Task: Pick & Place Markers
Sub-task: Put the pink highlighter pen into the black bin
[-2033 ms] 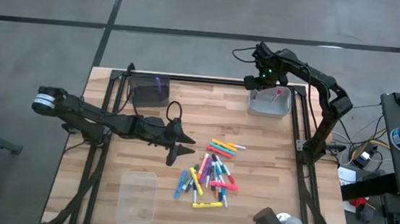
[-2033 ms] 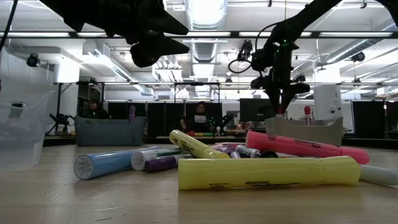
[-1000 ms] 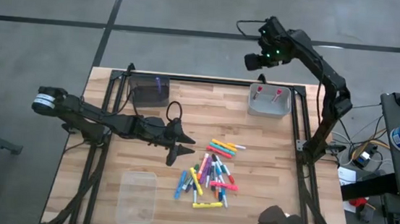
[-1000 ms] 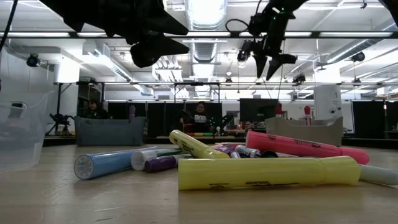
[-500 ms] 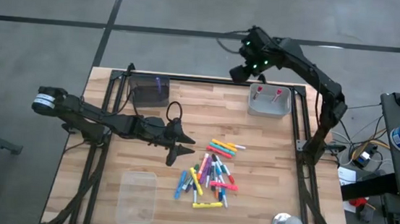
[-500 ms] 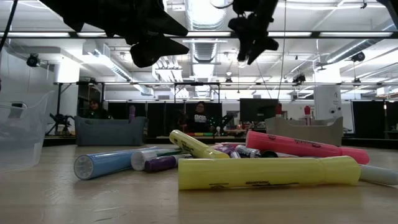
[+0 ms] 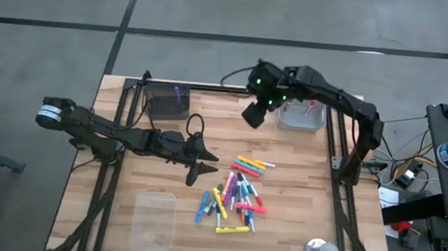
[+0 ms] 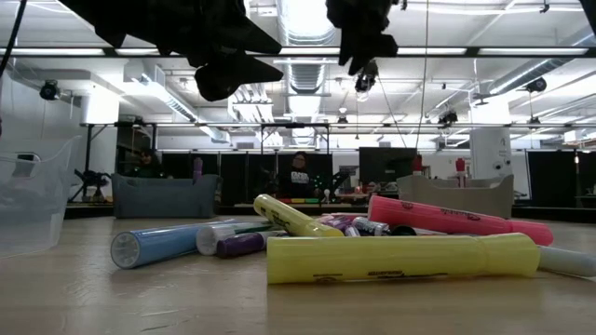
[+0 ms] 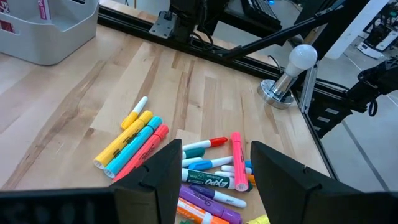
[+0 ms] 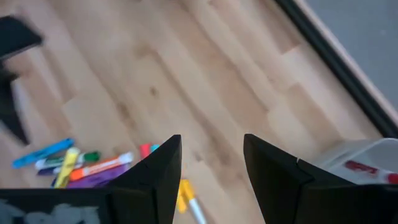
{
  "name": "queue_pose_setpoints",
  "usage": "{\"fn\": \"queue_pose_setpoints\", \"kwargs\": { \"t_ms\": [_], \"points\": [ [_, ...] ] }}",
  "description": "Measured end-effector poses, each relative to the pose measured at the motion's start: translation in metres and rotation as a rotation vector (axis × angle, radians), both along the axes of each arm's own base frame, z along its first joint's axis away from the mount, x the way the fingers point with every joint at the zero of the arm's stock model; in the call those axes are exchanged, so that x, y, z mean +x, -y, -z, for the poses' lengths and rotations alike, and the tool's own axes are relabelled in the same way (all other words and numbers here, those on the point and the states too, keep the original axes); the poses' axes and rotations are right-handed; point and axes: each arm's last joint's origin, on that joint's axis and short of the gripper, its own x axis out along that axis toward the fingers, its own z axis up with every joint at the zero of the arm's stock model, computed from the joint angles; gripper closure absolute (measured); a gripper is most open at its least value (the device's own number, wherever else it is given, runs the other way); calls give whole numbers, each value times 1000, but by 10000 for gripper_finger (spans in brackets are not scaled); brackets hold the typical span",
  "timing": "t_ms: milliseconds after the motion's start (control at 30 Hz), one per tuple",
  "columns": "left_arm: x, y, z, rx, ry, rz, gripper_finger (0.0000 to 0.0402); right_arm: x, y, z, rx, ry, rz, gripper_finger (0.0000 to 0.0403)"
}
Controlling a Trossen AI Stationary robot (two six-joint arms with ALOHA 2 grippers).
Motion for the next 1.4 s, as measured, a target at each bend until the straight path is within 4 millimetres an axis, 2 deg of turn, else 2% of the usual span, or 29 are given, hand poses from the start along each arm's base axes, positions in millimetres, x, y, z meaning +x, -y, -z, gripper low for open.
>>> {"fn": "queue_pose_setpoints", "kwargs": {
  "t_ms": [200,467,633,800,1067,1233,1400],
  "points": [
    [0,0,1,1,-9,0,218,11,-46,2,14,-9,-114,232],
    [0,0,1,2,-9,1,218,15,-109,12,16,-59,-301,232],
    [0,0,1,1,-9,0,218,14,-147,31,21,-122,-403,232],
    [0,0,1,1,-9,0,218,10,-177,52,49,-173,-406,232],
    [0,0,1,1,-9,0,218,7,-216,90,75,-177,-422,232],
    [0,0,1,1,-9,0,218,1,-229,116,69,-201,-399,232],
    [0,0,1,1,-9,0,218,-6,-233,141,34,-239,-378,232]
  ]
}}
